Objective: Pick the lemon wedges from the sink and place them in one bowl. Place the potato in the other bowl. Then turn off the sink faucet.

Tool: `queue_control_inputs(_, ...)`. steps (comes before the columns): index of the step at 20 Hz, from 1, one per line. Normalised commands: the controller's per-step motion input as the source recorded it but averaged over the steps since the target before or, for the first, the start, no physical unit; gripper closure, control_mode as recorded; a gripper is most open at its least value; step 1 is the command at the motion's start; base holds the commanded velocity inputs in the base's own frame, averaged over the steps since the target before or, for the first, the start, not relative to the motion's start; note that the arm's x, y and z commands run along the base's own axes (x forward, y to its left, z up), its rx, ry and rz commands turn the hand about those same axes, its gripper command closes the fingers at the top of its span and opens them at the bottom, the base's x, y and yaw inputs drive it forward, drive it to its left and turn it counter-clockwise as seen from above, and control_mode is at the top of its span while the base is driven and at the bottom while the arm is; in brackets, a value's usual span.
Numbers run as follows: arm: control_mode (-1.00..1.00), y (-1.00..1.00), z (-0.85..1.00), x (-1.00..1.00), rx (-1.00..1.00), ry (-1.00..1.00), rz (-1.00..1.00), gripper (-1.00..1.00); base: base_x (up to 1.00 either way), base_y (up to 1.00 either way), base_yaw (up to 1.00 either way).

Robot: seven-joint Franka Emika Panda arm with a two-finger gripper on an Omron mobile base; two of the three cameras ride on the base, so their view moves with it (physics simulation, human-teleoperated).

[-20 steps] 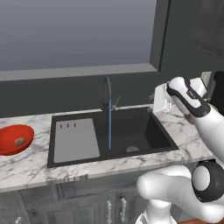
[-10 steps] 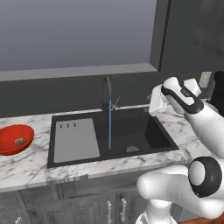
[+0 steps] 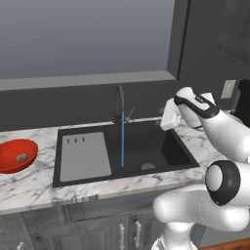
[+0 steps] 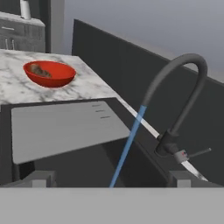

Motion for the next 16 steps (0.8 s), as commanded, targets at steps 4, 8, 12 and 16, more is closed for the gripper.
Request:
queue_control_inputs(4, -1.0, 0.0, -0.14, 0.29, 0.05, 0.0, 0.0, -1.0, 0.0, 0.0, 0.0)
queue_control_inputs(8, -1.0, 0.0, -0.1, 0.24, 0.03, 0.0, 0.0, -1.0, 0.0, 0.0, 0.0)
queue_control_inputs(12, -1.0, 0.0, -0.07, 0.23, 0.02, 0.01, 0.0, -1.0, 0.0, 0.0, 0.0)
queue_control_inputs(16, -1.0, 0.0, -0.04, 0.31, 0.04, 0.03, 0.0, -1.0, 0.0, 0.0, 0.0)
